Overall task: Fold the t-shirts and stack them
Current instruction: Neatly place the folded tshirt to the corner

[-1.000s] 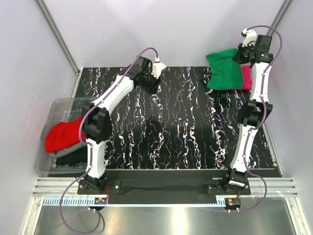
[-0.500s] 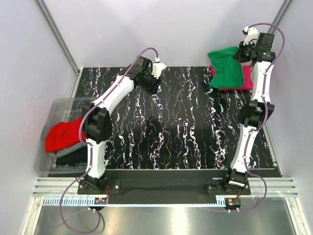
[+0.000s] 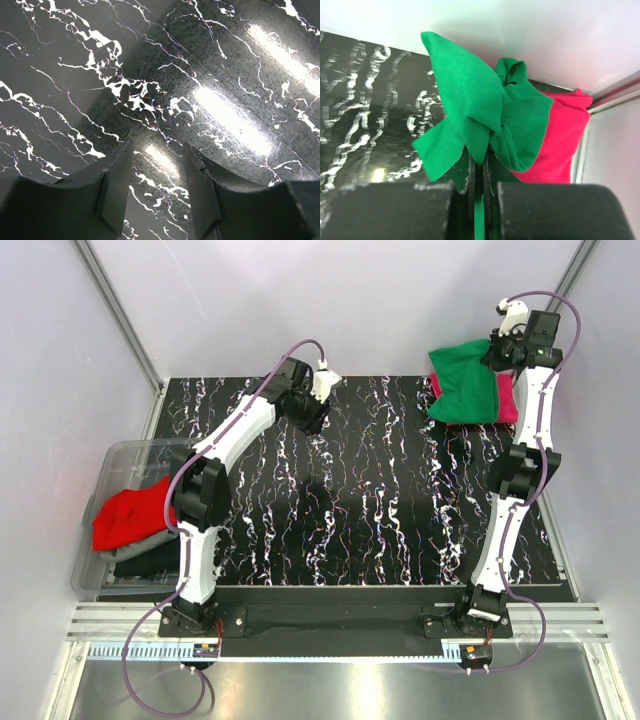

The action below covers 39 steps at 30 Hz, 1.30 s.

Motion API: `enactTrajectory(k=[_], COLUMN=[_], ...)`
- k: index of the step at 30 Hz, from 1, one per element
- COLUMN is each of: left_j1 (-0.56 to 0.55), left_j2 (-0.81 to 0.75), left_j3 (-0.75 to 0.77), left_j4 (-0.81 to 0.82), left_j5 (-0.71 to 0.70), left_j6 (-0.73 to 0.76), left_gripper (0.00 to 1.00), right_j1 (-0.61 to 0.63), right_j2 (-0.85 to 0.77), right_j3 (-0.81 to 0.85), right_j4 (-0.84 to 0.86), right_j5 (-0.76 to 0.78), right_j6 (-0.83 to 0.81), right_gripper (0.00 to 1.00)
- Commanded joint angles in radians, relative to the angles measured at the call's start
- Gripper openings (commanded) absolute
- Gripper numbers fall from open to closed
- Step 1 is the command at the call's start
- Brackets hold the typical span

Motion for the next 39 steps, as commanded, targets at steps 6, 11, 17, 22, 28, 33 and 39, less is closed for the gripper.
enactTrajectory(k=[6, 11, 17, 22, 28, 33, 39], left_j1=[-0.004, -0.008, -0.011, -0.017, -0.023, -0.029, -0.038], left_j2=[-0.005, 0.000, 0.003, 0.011, 0.009, 0.003, 0.007], left_j3=[-0.009, -0.022, -0.027, -0.021, -0.024, -0.029, -0.007], left_j4=[0.023, 0.023, 0.022, 0.022, 0.022, 0.022, 0.023], left_j5=[-0.019, -0.030, -0.036, -0.036, -0.038, -0.039, -0.012], left_j6=[0.003, 0.008, 0.006, 0.005, 0.001, 0.002, -0.012], left_gripper=[0.49, 0.49, 0.49, 0.49, 0.49, 0.50, 0.50], right_j1=[-0.015, -0.016, -0.015, -0.016, -0.024, -0.021, -0.015], right_j2=[0.102, 0.172, 0.221, 0.246, 0.267, 0.215, -0.054], right_j3=[-0.005, 0.002, 0.007, -0.004, -0.028, -0.033, -0.201], right_j4=[0.173, 0.305, 0.455, 0.499, 0.534, 0.543, 0.503], right_j5=[0.105, 0.196, 0.288, 0.372, 0.461, 0.559, 0.300], right_j6=[-0.071, -0.070, -0.063, -0.117, -0.139, -0.103, -0.091], right_gripper=[0.00, 0.01, 0.03, 0.01, 0.15, 0.65, 0.66])
